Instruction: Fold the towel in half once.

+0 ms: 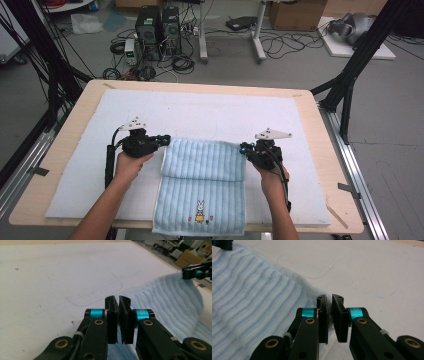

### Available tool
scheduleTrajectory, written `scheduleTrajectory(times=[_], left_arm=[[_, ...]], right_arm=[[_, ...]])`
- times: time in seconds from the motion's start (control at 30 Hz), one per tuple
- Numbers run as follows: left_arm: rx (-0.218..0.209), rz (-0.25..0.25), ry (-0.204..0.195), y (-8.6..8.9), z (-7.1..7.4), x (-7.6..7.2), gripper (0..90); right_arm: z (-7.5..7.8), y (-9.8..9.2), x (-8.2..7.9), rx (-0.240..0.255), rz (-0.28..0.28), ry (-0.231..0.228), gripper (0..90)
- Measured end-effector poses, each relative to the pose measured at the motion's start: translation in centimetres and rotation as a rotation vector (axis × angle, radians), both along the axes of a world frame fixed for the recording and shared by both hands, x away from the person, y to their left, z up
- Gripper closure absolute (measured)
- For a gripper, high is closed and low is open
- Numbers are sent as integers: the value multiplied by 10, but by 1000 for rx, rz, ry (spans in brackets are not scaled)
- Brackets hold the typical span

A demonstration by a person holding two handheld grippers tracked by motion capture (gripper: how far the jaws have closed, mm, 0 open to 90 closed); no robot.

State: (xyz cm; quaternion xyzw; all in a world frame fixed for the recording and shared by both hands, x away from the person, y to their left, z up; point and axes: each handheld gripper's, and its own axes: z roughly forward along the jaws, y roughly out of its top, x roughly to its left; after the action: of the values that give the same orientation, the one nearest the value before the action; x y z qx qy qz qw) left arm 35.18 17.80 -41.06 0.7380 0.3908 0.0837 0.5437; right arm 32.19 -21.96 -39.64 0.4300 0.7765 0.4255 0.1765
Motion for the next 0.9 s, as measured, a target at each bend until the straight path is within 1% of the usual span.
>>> scheduleTrajectory(times=[0.03,0.1,0.13,0.33,0.53,0.6,0.77,0.9], left_arm=[[-1,-5,-4,1,1,-3,853],[-7,-18,-7,2,3,-9,852],[-8,-21,-9,2,4,-11,853],[-30,-35,-19,7,2,-32,852],[-39,-38,-14,14,-1,-52,852],[-45,-44,-13,15,-2,-61,852],[-41,-50,-20,14,-4,-80,851],[-48,-55,-18,15,-9,-96,850]], right_arm=[[0,-1,-3,10,5,-5,839],[1,-3,-12,16,9,-14,839],[1,-4,-15,20,11,-12,839],[3,-7,-34,44,24,-30,838],[4,-5,-53,43,42,-45,838],[3,-3,-61,50,46,-42,838],[-1,-5,-82,63,50,-48,837],[-6,-7,-97,70,51,-41,836]])
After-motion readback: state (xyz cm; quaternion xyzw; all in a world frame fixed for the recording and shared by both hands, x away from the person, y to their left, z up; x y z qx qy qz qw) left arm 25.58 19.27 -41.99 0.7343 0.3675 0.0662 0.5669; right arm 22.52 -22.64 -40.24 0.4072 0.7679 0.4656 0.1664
